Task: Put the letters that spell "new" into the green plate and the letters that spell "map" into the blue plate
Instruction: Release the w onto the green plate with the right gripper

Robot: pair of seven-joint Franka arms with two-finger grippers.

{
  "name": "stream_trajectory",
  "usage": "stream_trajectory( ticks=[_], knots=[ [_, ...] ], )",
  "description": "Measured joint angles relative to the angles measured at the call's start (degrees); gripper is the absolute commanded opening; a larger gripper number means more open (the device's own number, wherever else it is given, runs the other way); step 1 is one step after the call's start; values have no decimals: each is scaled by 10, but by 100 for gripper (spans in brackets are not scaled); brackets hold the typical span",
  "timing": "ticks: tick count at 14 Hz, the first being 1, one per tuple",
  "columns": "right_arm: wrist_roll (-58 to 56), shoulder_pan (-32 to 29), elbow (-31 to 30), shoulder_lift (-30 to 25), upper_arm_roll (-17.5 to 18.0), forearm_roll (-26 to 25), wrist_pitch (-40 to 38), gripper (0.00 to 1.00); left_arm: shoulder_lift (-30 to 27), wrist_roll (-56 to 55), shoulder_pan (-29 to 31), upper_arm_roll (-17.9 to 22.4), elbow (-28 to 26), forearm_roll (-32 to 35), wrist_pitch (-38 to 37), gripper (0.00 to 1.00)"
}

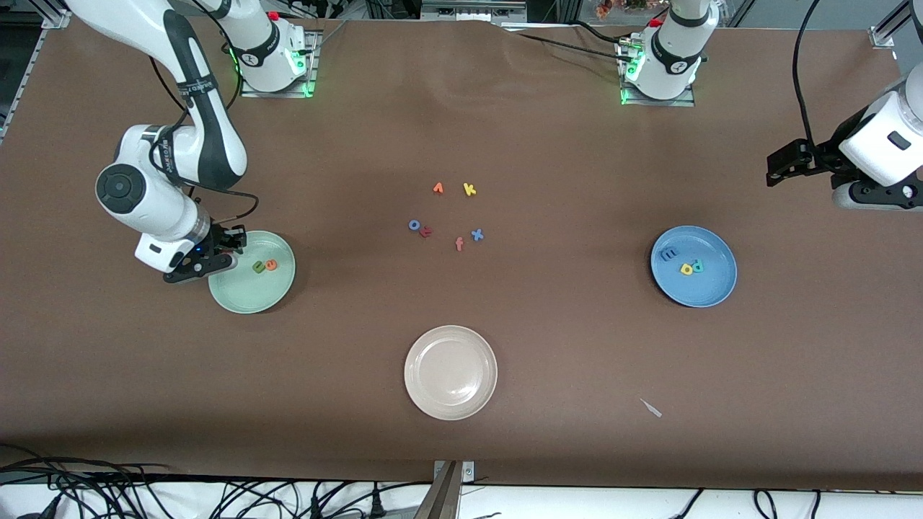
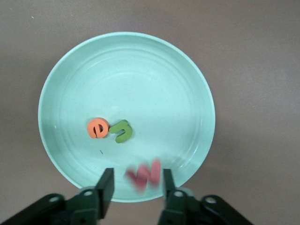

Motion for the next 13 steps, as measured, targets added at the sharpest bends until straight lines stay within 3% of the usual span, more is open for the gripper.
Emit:
stream_trajectory(
  ticks=[1,8,13],
  knots=[
    [0,0,-1,0,0,0,3,98,0,0,0,0,0,0,0,100],
    [65,3,17,-15,2,1,2,99,0,0,0,0,0,0,0,100],
    [107,7,83,-49,4,1,-118,99,0,0,0,0,0,0,0,100]
  ],
)
